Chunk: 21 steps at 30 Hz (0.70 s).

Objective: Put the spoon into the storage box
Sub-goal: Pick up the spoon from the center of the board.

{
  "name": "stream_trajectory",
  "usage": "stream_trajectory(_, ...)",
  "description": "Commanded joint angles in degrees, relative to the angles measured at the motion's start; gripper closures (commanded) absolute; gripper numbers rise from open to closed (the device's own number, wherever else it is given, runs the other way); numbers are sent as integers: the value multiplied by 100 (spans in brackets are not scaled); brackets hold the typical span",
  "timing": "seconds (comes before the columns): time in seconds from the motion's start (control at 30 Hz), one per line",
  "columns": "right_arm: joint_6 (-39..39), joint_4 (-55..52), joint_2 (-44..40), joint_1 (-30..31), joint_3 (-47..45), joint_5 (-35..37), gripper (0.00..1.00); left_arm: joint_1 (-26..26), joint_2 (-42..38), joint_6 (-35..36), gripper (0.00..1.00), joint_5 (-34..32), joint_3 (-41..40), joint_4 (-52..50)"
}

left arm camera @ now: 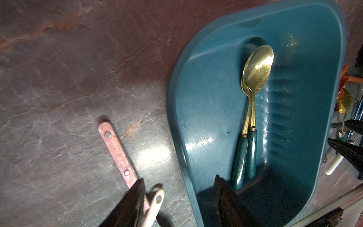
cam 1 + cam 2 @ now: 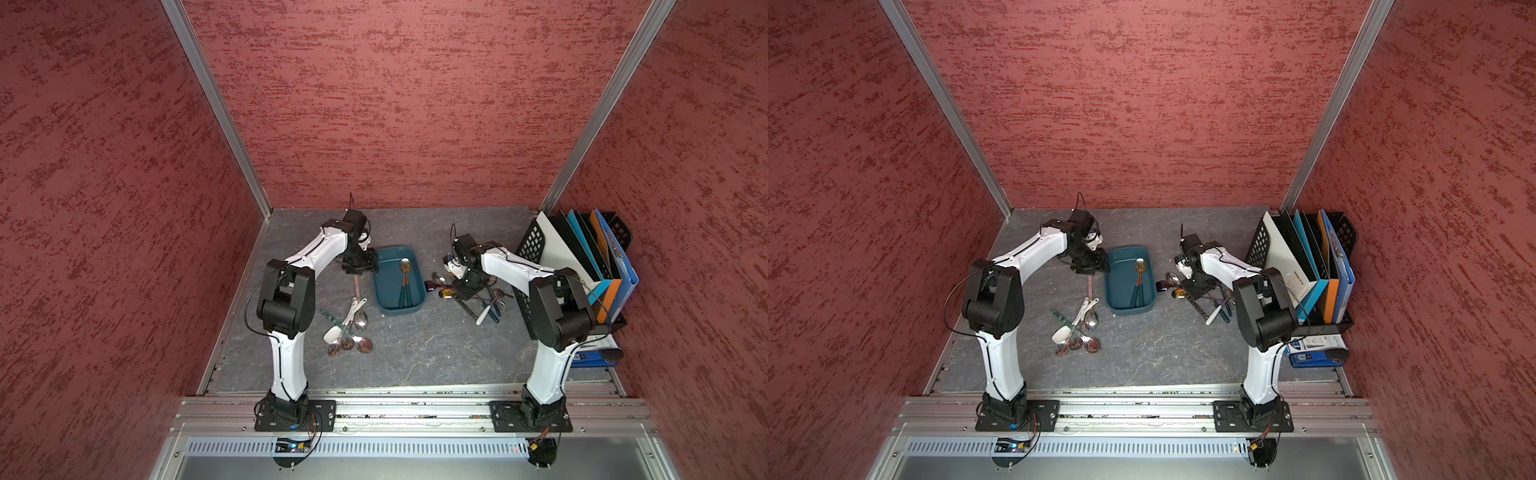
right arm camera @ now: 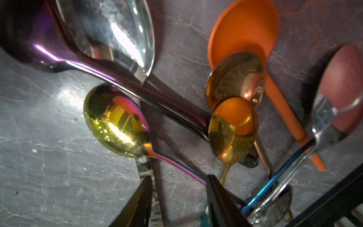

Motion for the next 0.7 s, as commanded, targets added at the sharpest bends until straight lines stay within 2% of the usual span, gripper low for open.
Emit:
stream_trajectory(0.0,-183,69,71,-37,-19,224,53,38,-236,-6,40,42,-75,104)
stream_trajectory(0.2,-205,178,162,-52,-81,341,53,41,-274,-25,40,52,-103,110)
stream_trajectory(0.67,-206,441,261,-47,-433,-560,63,38,-342,-59,40,24,-187,136)
